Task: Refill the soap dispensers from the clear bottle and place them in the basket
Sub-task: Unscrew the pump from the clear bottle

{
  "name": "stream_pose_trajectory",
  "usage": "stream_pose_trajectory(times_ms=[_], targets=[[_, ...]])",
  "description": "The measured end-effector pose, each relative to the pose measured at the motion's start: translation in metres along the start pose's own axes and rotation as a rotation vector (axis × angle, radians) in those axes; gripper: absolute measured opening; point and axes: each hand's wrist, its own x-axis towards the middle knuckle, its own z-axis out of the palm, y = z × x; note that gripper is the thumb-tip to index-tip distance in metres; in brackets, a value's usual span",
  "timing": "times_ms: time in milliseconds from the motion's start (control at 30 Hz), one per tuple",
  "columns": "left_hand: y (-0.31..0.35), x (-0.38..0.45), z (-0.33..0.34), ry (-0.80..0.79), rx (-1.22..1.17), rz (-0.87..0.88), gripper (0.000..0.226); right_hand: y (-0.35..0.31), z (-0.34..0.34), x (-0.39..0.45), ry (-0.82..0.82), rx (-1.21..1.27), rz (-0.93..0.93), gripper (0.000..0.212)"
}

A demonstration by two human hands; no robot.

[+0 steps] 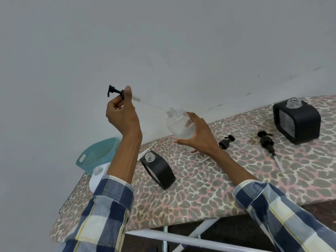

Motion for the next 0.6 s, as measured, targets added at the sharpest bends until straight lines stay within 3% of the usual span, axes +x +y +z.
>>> stream_pose_trajectory(times_ms=[133,600], targets=[[-0.011,0.015,-0.016,0.071,-0.039,-0.105,0.058,-0.003,0.000,-0.001,0.000,-0.005,-0.013,0.106],[-0.001,0.036,-0.034,0.113,-0.075,-0.176,0.042,-0.002,-0.001,-0.001,0.006,0.017,0.017,0.106]])
